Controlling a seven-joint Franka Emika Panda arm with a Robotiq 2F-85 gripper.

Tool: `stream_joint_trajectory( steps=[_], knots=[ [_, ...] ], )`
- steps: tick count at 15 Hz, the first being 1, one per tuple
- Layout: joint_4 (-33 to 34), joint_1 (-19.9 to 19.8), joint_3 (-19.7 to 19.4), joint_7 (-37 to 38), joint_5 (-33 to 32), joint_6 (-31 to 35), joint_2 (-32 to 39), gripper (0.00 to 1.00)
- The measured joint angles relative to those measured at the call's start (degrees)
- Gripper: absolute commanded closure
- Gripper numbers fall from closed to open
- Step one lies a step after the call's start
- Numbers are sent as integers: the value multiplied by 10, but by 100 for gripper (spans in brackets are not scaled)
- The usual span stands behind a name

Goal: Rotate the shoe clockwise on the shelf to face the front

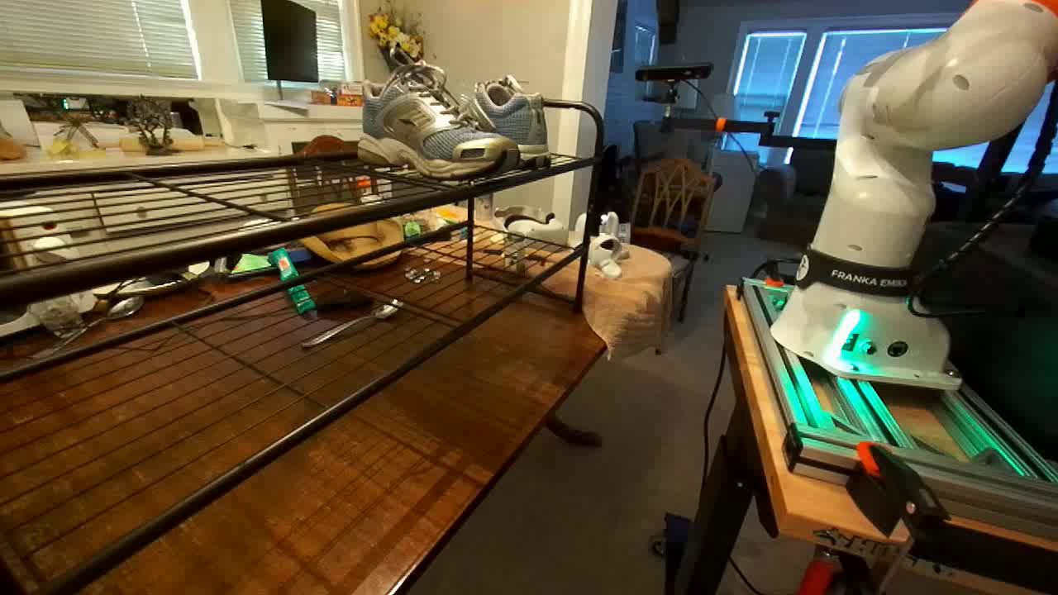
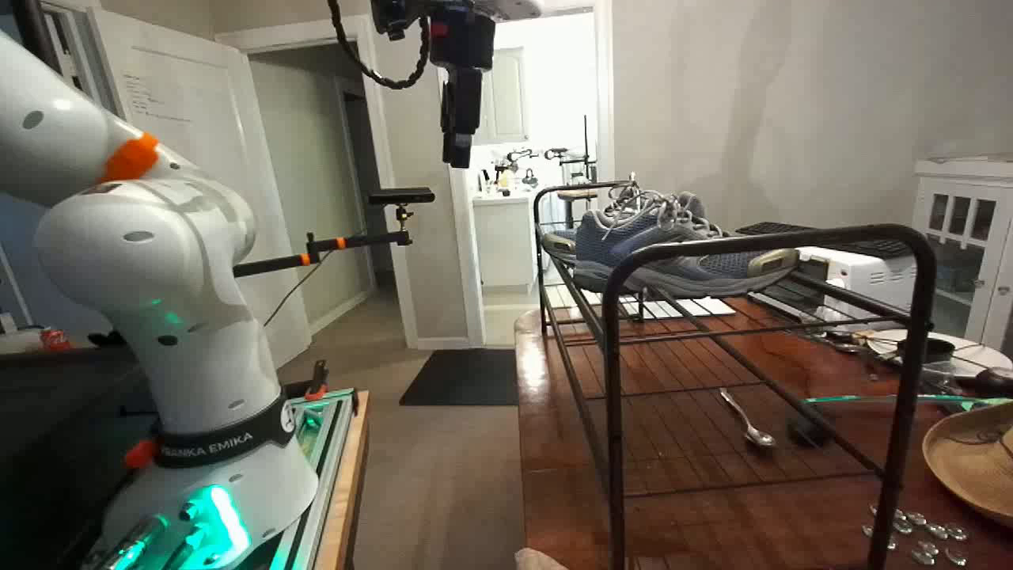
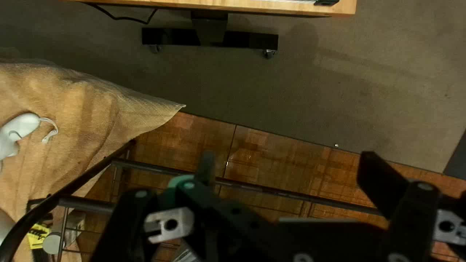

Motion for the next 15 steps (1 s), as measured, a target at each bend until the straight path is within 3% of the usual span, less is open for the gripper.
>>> stream_joint_trajectory(
  steps=[8, 15],
  knots=[
    [0, -2, 1, 3, -2, 2, 0, 0],
    [-9, -32, 42, 91, -28, 218, 49, 0]
  ],
)
